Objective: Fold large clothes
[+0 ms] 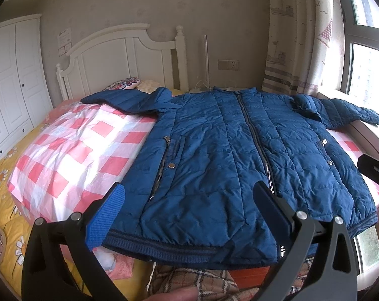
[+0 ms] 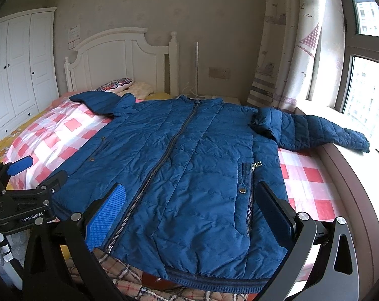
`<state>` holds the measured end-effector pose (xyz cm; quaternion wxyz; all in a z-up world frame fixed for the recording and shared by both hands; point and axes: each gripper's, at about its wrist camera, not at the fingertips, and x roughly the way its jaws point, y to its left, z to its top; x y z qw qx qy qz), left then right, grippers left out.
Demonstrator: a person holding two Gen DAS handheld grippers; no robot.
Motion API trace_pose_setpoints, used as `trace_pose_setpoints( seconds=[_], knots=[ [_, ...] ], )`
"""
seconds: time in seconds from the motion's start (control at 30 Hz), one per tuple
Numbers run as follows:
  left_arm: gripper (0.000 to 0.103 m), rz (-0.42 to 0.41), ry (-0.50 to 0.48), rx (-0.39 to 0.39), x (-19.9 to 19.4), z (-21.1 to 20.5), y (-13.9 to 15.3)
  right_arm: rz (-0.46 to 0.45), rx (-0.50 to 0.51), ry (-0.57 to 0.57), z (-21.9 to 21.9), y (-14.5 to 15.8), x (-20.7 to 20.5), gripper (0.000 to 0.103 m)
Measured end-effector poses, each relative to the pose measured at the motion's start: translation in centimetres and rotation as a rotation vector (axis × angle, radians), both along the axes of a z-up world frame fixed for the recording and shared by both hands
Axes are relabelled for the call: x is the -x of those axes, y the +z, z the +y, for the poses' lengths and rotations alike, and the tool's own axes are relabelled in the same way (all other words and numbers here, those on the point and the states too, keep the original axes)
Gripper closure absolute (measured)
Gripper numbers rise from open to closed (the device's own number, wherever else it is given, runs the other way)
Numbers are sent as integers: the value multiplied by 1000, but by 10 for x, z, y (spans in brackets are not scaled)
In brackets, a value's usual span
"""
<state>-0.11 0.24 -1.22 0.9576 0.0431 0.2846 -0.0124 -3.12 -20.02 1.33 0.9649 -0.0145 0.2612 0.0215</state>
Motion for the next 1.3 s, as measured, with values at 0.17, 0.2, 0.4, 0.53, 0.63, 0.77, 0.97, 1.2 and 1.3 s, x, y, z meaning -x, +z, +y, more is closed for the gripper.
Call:
trace_pose_setpoints(
  seconds=[0.17, 0.2, 0.4, 0.53, 0.63, 0.77, 0.97, 1.2, 1.3],
  knots=[
    [2, 0, -1, 1, 0, 0, 0, 2, -1, 1, 1, 0, 0, 4],
    [2, 1, 0, 2, 0, 0, 0, 2, 0, 0, 1, 0, 0, 4],
    [2, 2, -1, 1, 0, 1, 0, 4, -1, 1, 0, 0, -1, 4],
    [2, 0, 0, 1, 0, 1, 0, 5, -3, 1, 0, -1, -1, 4],
    [2, 0, 1, 2, 0, 1, 0, 5, -3, 1, 0, -1, -1, 4],
    [2, 1, 0, 0, 0, 1, -1, 6, -4, 0, 1, -1, 0, 4],
    [2, 14, -5, -1, -1, 4, -6, 17, -11, -8, -2, -10, -6, 4],
    [2, 122, -81, -56, -80, -14, -18, 57, -71, -99, -51, -17, -58, 4],
    [2, 207, -124, -101, -150, -24, -26, 81, -155, -238, -105, -22, -93, 4]
  ],
)
